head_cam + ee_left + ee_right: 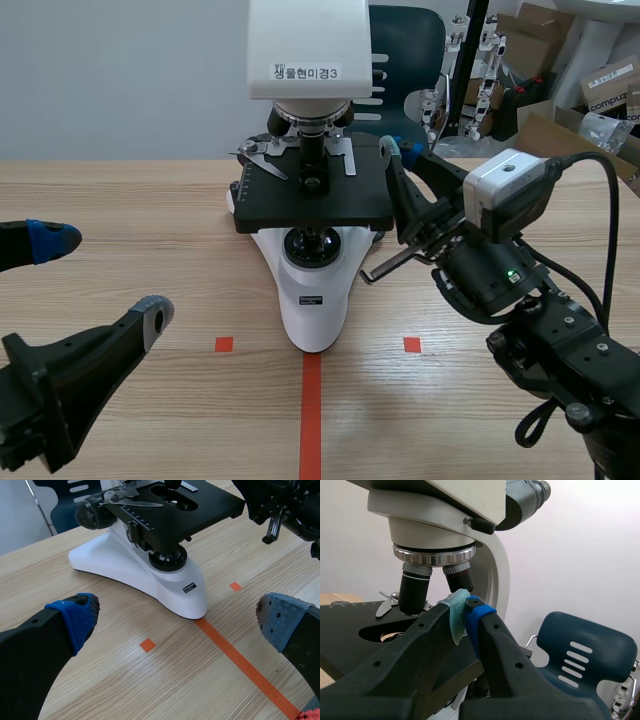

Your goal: Point at the revolving nosepiece

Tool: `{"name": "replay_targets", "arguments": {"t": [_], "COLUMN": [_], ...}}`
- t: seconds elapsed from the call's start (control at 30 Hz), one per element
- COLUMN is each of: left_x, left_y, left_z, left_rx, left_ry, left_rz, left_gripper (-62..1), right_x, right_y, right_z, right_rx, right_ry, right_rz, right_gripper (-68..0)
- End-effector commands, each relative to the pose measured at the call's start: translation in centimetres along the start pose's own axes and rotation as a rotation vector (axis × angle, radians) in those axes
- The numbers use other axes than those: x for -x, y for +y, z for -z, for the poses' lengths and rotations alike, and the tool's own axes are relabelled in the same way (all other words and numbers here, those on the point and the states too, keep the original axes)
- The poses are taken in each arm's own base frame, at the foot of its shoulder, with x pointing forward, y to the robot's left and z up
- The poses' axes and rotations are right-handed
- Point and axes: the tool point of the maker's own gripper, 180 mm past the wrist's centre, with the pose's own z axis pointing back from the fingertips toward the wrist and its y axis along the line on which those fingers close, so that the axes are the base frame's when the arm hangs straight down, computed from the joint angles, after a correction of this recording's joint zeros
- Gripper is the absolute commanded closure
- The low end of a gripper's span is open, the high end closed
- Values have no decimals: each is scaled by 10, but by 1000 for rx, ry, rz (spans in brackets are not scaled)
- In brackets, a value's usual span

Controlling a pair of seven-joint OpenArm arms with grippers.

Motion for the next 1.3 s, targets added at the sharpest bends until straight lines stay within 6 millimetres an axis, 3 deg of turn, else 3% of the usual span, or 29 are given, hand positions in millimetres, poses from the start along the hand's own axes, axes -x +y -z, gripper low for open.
{"name": "replay_targets", "arguments": {"t": [0.0, 0.27, 0.37, 0.53, 0.77, 0.9, 1.07, 1.2, 1.27], "left_x": [-7, -7, -7, -7, -7, -7, -7, -7, -7], "left_y": [-2, -2, -2, -2, -2, -2, -2, -2, -2], "left_z": [1, 1, 1, 1, 1, 1, 1, 1, 1], "left_rx": [2, 2, 2, 2, 2, 2, 2, 2, 2], "left_ry": [-30, -30, -29, -30, -29, -29, -29, -29, -29], "left_rz": [-8, -8, -8, -8, -8, -8, -8, -8, -8], "left_gripper": [-623, -623, -623, -623, -623, -623, -623, -623, -623], "right_x": [-9, -13, -11, -12, -3, -20, -54, -57, -59], "right_y": [-3, -1, -1, 0, -7, -10, 6, 12, 11], "right_z": [9, 2, -4, -17, -23, -21, -22, -29, -33], "right_rx": [-1, -5, -11, -49, -95, -92, -152, -154, -136], "right_ry": [-41, -63, -39, 20, 279, 347, 338, 429, 460], "right_rz": [-9, -4, -6, -30, -71, -36, -14, -40, -44], "right_gripper": [-19, -32, -112, -329, -481, -566, -567, -573, -622]}}
